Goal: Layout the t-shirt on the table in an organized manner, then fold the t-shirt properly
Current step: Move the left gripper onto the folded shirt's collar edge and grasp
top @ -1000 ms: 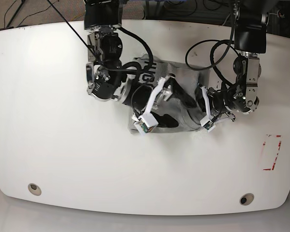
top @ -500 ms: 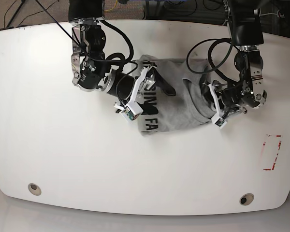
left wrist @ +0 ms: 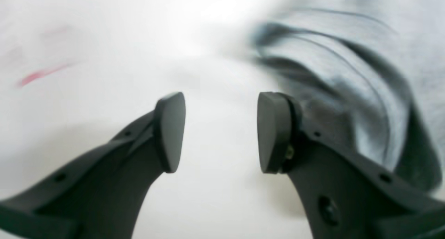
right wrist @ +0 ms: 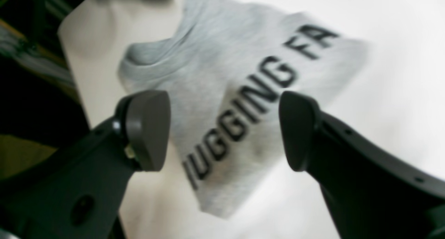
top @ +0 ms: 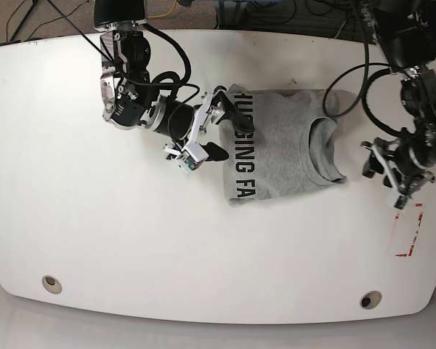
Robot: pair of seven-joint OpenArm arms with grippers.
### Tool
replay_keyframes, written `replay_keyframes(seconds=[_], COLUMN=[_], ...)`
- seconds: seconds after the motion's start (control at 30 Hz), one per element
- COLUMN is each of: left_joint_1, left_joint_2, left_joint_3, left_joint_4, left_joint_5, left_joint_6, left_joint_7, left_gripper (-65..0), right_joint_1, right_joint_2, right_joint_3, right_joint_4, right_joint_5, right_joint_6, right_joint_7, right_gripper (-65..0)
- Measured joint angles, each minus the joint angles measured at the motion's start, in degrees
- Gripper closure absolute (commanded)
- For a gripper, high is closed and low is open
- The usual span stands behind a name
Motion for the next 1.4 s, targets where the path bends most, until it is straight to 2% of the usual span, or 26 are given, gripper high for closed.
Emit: replay_keyframes(seconds=[0.17,0.27,0.43,0.57,0.73,0.83,0.93,1.0,1.1,1.2,1.3,1.4], left_joint_1=[0.04,-0.02,-0.15,0.13,1.2,2.64,3.87,4.22,4.39,5.81,7.78,9.22], left_joint_2=[-2.62,-3.45,-4.87,-5.55,-3.5,-2.54,-2.56,-2.51,-0.74,0.76,1.84,3.34], left_joint_3=[-4.61,-9.25,-20.35,-23.71,-18.23,-12.44,-7.45,-3.93,1.11,4.98,6.91,8.7], left_joint_4=[0.09,0.09,-0.9,-3.02,0.68,8.02,13.68,15.3,15.32,15.98,16.87,16.87], left_joint_5=[-8.83,-12.74,-12.98,-11.41,-10.51,-10.67,-10.73,-9.46,-7.15,-6.91,-6.93,-4.74], left_joint_6=[-0.07,-0.26,-0.04,0.26,0.35,1.01,0.87,0.92,0.9,0.83,0.42,0.9], left_joint_7=[0.39,0.31,0.31,0.5,0.79,-2.36,-5.79,-5.79,-5.11,-4.07,-4.63,-4.55], left_gripper=[-31.2,-31.2,-31.1,-27.8,-22.8,-22.8,-22.8,-22.8,-22.8,-22.8,-22.8,-22.8], right_joint_1=[-0.39,-0.26,1.22,3.72,8.22,10.84,12.63,13.7,15.63,17.2,18.43,19.15], right_joint_2=[-0.13,-0.31,-2.8,-5.62,-8.37,-8.72,-8.55,-8.24,-8.35,-8.57,-8.57,-8.09], right_joint_3=[-0.07,-0.11,-0.31,-0.33,-0.37,-0.33,-0.2,-0.04,-0.13,-0.33,-0.31,-0.2], right_joint_4=[0.0,-0.02,-0.15,-1.09,-4.15,-6.47,-8.92,-10.75,-14.23,-16.96,-19.19,-21.2], right_joint_5=[-0.37,-3.37,-10.05,-15.96,-24.87,-28.11,-29.4,-29.46,-29.81,-29.73,-29.27,-29.59], right_joint_6=[-0.02,-0.02,-0.15,0.35,0.26,0.42,0.02,0.02,0.02,0.04,0.52,0.17], right_joint_7=[-0.02,-0.04,-0.44,0.07,0.2,1.73,4.81,6.95,7.48,7.58,8.17,9.35], right_gripper=[-46.6,-46.6,-46.6,-46.6,-46.6,-45.8,-39.8,-33.6,-22.7,-15.1,-10.1,-9.0])
